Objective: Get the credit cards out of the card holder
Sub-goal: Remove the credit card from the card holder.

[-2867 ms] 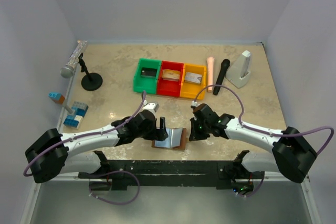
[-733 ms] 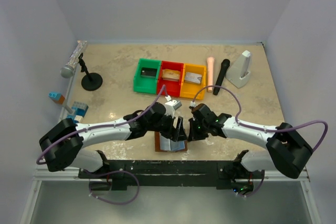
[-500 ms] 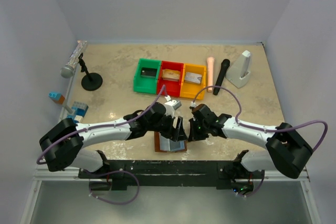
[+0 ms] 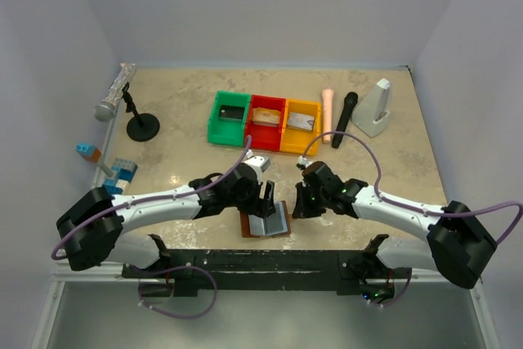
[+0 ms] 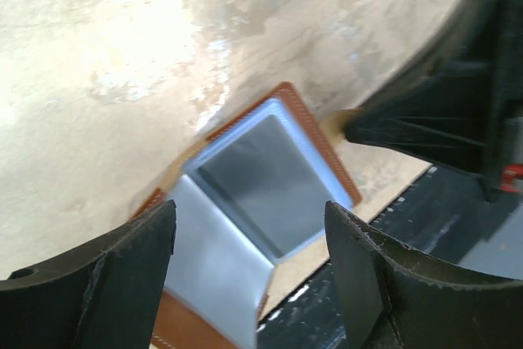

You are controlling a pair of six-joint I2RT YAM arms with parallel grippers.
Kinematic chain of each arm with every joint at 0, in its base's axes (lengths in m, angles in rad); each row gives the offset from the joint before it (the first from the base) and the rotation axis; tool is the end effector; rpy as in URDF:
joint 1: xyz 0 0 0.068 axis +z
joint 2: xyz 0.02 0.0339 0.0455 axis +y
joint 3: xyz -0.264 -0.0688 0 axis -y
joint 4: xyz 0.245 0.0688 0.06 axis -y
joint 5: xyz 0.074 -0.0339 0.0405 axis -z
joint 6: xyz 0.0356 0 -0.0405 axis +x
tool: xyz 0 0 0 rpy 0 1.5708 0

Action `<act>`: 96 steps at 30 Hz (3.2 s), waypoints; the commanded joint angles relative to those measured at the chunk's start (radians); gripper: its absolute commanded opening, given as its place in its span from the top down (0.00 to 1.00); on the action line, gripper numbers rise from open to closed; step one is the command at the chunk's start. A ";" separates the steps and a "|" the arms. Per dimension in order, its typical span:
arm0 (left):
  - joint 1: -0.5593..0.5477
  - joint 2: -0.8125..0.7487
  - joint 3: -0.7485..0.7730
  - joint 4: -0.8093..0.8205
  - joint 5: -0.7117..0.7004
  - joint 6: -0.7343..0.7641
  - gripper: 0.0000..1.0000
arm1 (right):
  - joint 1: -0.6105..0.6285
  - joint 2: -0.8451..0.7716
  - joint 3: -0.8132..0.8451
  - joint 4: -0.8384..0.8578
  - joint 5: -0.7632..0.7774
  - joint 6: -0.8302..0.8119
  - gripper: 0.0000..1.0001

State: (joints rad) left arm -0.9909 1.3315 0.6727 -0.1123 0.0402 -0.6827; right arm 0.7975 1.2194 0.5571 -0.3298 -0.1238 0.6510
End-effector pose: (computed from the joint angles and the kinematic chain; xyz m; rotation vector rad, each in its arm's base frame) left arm 0.1448 -0.2237 0.1911 0.4066 2.4783 -0.8219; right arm 0.1498 0.1598 0.1665 -0.2484 2.7010 0.6608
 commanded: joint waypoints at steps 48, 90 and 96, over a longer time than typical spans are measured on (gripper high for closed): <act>-0.137 0.149 0.218 -0.210 -0.221 0.035 0.23 | 0.049 -0.083 0.047 0.011 -0.060 -0.025 1.00; -0.157 0.141 0.226 -0.371 -0.405 -0.040 0.26 | 0.066 -0.121 0.050 -0.009 -0.042 -0.024 1.00; -0.157 0.101 0.215 -0.337 -0.390 -0.035 0.24 | 0.066 -0.121 0.055 -0.009 -0.043 -0.022 1.00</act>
State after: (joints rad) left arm -1.1423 1.4857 0.8978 -0.4706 -0.3347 -0.7036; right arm 0.8574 1.1187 0.5682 -0.3370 -0.1745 0.6357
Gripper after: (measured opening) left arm 0.751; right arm 0.034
